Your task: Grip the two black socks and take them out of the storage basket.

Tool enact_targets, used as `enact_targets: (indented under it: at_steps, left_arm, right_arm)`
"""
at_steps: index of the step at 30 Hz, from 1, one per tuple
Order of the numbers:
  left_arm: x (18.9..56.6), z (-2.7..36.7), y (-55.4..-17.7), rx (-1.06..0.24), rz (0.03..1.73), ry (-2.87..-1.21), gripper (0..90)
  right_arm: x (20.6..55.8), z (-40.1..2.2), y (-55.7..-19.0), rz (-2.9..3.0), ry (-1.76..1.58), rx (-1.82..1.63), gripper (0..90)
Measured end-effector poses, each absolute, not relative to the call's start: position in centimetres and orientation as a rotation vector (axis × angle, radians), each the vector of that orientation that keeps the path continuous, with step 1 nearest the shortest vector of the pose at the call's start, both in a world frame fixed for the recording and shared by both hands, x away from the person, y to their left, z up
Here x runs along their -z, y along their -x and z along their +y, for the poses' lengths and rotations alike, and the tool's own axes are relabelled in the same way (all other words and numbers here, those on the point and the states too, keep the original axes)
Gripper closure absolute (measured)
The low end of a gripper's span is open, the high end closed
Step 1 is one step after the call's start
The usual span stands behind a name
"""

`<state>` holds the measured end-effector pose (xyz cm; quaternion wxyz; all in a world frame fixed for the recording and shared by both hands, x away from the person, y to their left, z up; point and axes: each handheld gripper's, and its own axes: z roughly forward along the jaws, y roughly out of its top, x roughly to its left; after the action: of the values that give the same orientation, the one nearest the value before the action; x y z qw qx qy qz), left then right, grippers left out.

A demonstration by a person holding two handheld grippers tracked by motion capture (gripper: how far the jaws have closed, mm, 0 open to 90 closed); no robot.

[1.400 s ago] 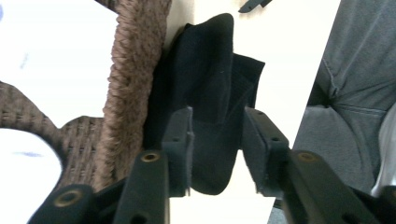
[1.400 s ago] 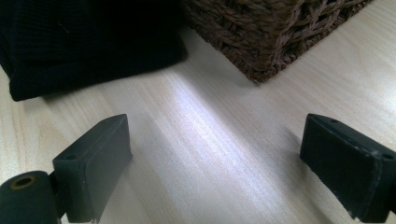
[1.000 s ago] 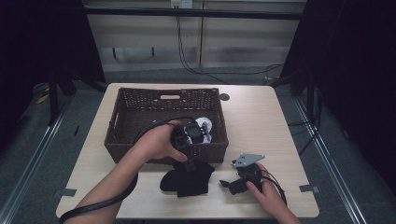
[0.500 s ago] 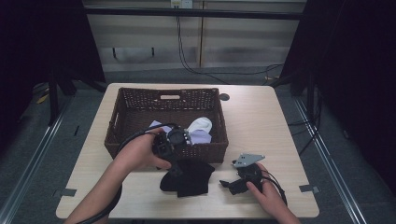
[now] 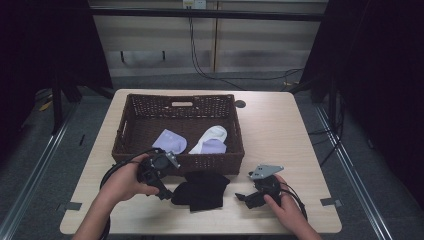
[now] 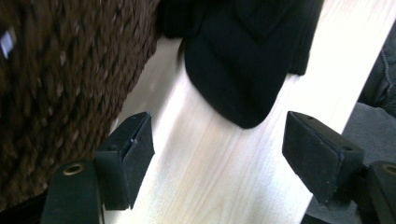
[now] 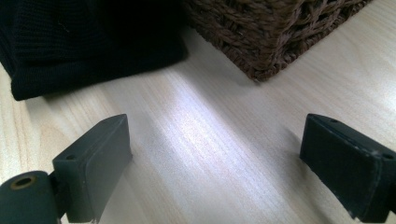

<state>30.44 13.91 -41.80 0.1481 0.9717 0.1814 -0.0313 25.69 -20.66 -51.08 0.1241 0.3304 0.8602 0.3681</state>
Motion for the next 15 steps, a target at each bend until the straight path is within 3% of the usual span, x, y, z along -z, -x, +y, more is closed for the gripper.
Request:
enact_targets:
  at_steps: [15]
  left_arm:
    - [45.6, 17.2, -30.4, 0.027, 0.527, -2.769, 21.9]
  right_arm:
    - [51.1, -20.7, -25.7, 2.509, -0.963, -1.072, 8.1]
